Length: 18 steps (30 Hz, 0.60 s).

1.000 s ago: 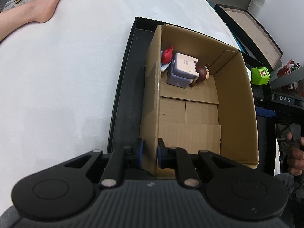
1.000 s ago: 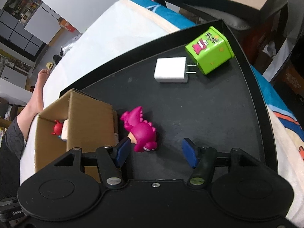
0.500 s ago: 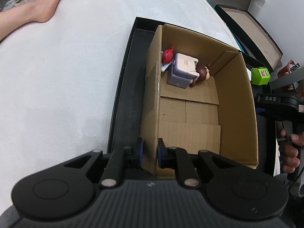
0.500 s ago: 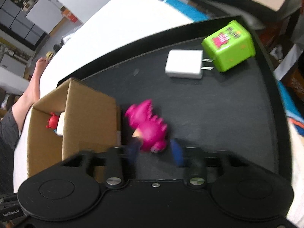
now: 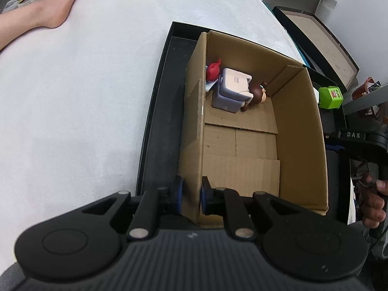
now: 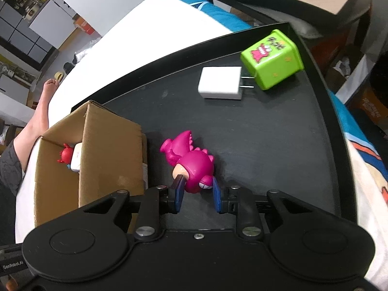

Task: Organize rigid objects
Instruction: 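Grasp the pink dinosaur figure with the right tool and lift it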

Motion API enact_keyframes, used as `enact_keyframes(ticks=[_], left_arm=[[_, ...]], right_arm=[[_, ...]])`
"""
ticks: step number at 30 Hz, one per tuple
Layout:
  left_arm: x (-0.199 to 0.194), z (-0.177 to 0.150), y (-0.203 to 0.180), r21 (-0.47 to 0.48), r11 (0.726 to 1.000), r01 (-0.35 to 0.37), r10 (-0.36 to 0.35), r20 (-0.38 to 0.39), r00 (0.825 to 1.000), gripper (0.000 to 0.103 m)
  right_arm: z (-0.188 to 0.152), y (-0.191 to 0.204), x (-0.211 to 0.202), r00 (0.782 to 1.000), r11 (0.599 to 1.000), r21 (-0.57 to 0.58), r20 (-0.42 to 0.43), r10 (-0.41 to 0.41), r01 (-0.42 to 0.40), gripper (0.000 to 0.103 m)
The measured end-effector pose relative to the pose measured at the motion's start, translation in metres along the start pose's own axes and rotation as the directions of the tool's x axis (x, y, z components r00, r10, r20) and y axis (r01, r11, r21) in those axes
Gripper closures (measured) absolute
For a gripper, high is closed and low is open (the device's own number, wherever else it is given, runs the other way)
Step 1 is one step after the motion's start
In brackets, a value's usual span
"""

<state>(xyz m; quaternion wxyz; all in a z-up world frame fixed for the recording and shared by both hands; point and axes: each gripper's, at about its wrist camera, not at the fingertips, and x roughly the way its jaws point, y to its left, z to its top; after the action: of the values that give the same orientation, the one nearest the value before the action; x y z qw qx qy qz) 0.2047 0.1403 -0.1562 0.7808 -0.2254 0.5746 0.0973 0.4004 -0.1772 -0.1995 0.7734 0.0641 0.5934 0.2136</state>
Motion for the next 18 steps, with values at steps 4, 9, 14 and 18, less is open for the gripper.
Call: enact_keyframes(ticks=[4,9,14,18], left_arm=[[0.000,0.000,0.000,0.003,1.000,0.007,-0.007,-0.003,1.000,0.089],[0.000,0.000,0.000,0.010,1.000,0.015,-0.015,-0.005,1.000,0.089],[0.000,0.000,0.001,0.008,1.000,0.020,-0.020,-0.007,1.000,0.089],[0.000,-0.001,0.001,0.015,1.000,0.018,-0.018,-0.005,1.000,0.089]], right_arm=[[-0.003,-0.003,-0.004,0.998,0.998,0.004,-0.013,-0.055,0.055,0.078],[-0.007,-0.007,-0.010,0.996,0.997,0.006,-0.034,-0.078,0.078,0.075],[-0.002,0.002,-0.008,0.993,0.992,-0.061,-0.035,-0.113,0.111,0.071],[0.000,0.014,-0.005,0.987,0.973,-0.173,-0.025,-0.162,0.155,0.062]])
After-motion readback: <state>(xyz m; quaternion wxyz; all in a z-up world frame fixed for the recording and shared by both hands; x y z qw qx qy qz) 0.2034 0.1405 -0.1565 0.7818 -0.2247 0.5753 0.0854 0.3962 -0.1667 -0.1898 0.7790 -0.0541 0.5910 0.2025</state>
